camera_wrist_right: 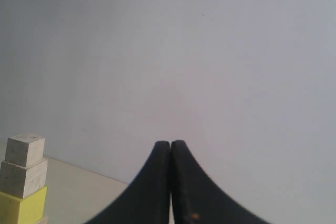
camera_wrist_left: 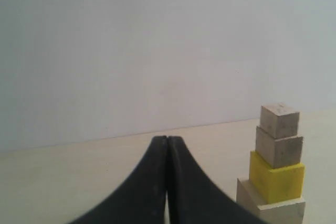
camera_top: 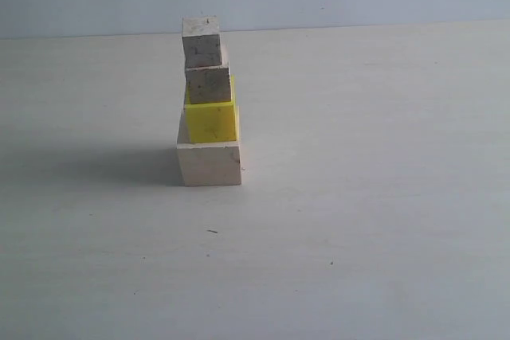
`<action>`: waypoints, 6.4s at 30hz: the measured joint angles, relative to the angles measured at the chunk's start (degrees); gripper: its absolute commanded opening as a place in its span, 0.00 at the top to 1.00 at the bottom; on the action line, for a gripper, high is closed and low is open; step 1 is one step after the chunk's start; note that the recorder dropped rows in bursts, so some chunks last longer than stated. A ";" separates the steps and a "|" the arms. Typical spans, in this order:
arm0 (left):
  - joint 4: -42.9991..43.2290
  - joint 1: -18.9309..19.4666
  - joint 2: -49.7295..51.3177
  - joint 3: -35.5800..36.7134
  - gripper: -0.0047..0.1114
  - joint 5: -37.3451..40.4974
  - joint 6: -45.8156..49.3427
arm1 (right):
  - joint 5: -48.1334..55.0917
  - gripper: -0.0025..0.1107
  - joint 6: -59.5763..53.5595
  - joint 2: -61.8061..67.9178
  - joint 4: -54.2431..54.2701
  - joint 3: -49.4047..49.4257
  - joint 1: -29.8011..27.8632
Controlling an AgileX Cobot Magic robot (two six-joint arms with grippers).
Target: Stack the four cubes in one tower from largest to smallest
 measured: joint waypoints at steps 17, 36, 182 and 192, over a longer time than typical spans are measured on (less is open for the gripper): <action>-1.22 -1.37 0.10 18.16 0.96 -14.06 -0.09 | 0.00 0.98 0.00 0.00 0.00 0.00 0.00; 21.03 -1.37 0.10 23.94 0.96 -15.27 -24.51 | 0.00 0.98 0.00 0.00 0.00 0.00 0.00; 31.97 -3.91 0.10 23.94 0.96 -12.61 -30.41 | 6.58 0.98 -2.80 0.10 27.13 11.99 -32.27; 31.97 -3.91 0.10 23.94 0.96 -12.61 -30.41 | 5.72 0.98 -5.36 0.10 28.52 15.32 -31.95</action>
